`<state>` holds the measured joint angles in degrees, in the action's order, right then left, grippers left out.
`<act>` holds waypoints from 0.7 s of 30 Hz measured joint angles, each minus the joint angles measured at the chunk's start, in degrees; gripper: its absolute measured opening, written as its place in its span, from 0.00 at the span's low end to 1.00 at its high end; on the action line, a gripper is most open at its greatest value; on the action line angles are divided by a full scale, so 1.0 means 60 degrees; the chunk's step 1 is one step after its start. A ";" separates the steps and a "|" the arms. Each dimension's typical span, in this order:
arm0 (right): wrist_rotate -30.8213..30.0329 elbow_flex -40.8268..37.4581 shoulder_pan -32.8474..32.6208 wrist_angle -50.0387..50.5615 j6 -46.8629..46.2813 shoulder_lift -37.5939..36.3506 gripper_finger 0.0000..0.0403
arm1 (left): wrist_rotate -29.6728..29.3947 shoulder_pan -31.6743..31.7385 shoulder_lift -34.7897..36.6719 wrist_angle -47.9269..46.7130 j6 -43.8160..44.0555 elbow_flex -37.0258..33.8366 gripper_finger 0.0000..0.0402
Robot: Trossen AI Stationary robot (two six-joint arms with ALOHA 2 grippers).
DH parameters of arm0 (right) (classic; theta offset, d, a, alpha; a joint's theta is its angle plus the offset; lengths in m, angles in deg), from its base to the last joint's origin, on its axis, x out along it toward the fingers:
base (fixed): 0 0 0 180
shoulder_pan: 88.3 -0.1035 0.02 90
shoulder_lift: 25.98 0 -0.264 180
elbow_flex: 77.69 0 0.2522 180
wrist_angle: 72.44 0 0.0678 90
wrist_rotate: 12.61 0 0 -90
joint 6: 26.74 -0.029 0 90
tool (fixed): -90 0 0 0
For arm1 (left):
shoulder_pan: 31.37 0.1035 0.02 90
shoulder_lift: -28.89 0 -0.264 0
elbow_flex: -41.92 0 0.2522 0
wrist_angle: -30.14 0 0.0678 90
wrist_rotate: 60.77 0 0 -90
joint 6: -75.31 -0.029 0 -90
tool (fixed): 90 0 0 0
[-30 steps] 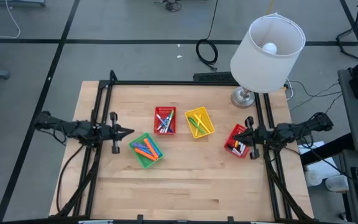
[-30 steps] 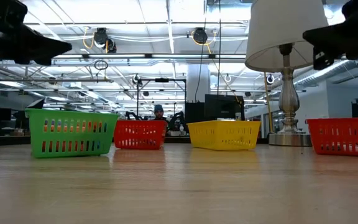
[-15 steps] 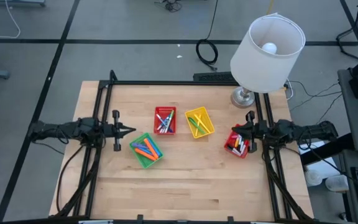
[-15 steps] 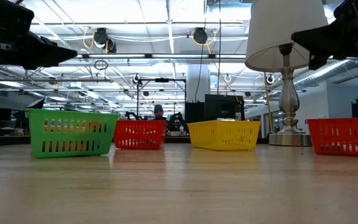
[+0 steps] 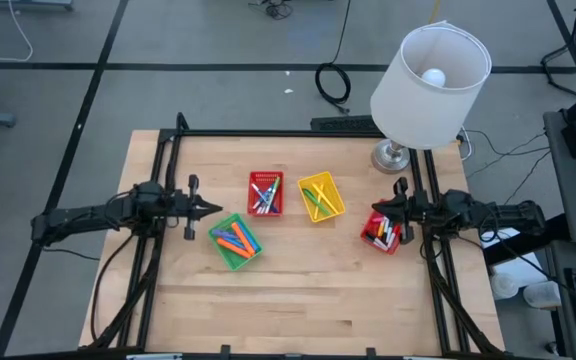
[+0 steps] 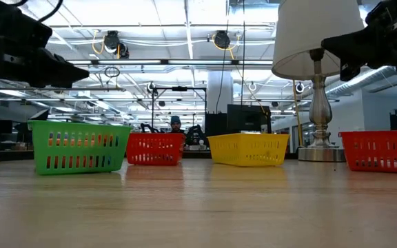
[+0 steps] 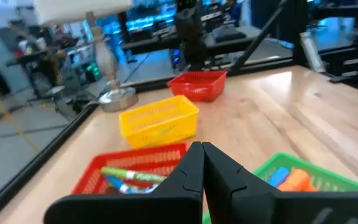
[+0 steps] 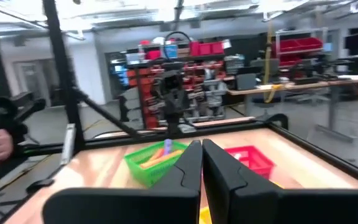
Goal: Pick & Place Markers
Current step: Return to Home Position
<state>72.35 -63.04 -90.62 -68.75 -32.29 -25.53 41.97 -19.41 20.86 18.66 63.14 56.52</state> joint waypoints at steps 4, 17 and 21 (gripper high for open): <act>-0.0392 -0.0004 0.0000 0.0027 0.0045 0.0004 0.00 | -0.0009 -0.0119 -0.0089 0.0119 0.0265 -0.0006 0.00; -0.0295 -0.0007 -0.0004 -0.0817 0.0608 -0.0015 0.00 | -0.0187 -0.1140 0.1292 0.0046 -0.0688 0.0000 0.00; -0.0134 -0.0007 -0.0007 -0.0537 0.0443 -0.0018 0.00 | -0.0457 -0.1286 0.1285 -0.0005 -0.0704 0.0000 0.00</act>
<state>71.54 -63.08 -90.67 -71.98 -29.63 -25.64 39.23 -27.12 28.57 18.63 58.92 56.52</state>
